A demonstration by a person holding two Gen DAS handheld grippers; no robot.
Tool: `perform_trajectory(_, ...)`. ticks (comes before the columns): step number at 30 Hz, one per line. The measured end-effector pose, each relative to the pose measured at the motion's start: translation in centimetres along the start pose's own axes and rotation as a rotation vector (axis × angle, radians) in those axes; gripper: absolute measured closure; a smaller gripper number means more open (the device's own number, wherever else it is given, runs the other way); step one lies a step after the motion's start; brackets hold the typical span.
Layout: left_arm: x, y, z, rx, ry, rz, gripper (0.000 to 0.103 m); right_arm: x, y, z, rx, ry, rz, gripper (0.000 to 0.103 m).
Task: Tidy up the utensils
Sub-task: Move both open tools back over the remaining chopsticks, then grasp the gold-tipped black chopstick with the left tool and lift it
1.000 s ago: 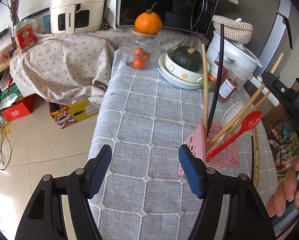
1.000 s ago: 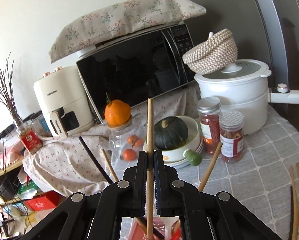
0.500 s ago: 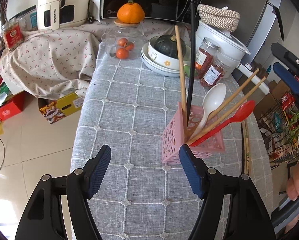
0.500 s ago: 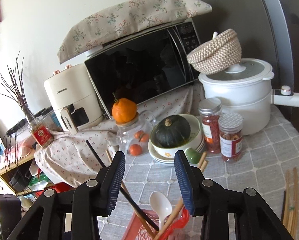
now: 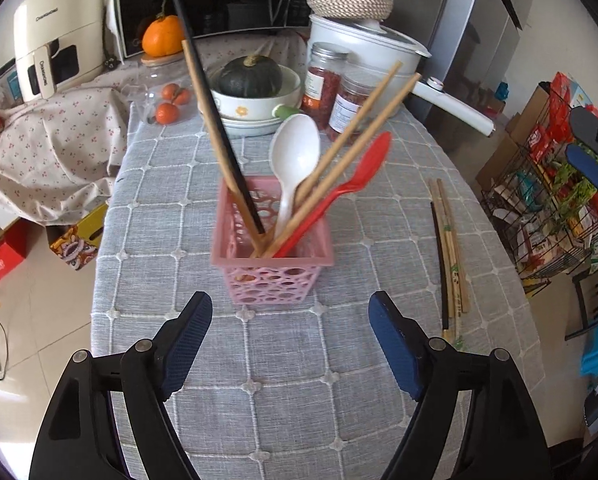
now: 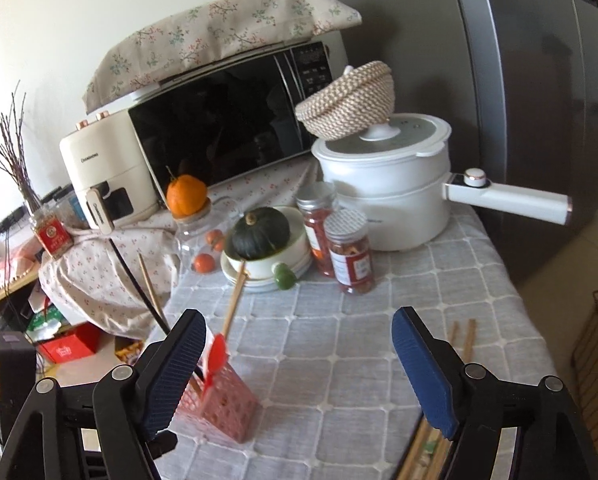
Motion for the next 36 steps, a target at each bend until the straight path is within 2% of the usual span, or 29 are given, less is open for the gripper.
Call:
perform_trajectory(9, -1.9, 2.2, 6.5, -0.121, 0.011, -0.071, 0.020, 1.3, 3.6, 7.6, -0.065, 0.068, -0.161, 0.018)
perform_trajectory(14, -4.1, 3.1, 10.3, -0.123, 0.080, -0.164, 0.020, 1.1, 6.0, 12.0, -0.149, 0.093, -0.258, 0.018)
perform_trajectory(18, -6.4, 2.9, 12.2, -0.135, 0.052, -0.186, 0.020, 0.2, 7.8, 15.3, -0.210, 0.104, -0.323, 0.018)
perform_trajectory(21, -8.3, 2.5, 13.0, -0.107, 0.055, -0.214, 0.023, -0.5, 9.0, 17.3, -0.221, 0.132, -0.357, 0.018)
perform_trajectory(27, -11.4, 0.5, 14.3, -0.019, 0.095, -0.266, 0.046, -2.0, 10.7, 20.1, -0.252, 0.163, -0.433, 0.018)
perform_trajectory(29, -12.2, -0.6, 14.9, 0.004, 0.115, -0.274, 0.057, -2.6, 11.2, 20.5, -0.273, 0.163, -0.460, 0.018)
perform_trajectory(36, -16.3, -3.9, 18.0, -0.014, 0.122, -0.267, 0.082, -4.6, 11.5, 20.3, -0.234, 0.152, -0.509, 0.018)
Point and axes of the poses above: each gripper's, at about its wrist camera, not at the fingertips, and x roughly against the way its jaws point, z to its right, y to its underside, the point moved 4 cm from there along -x, roughly the way its jaws point, and after that the axes turned 3 degrees about x, right-handed, at the moved point
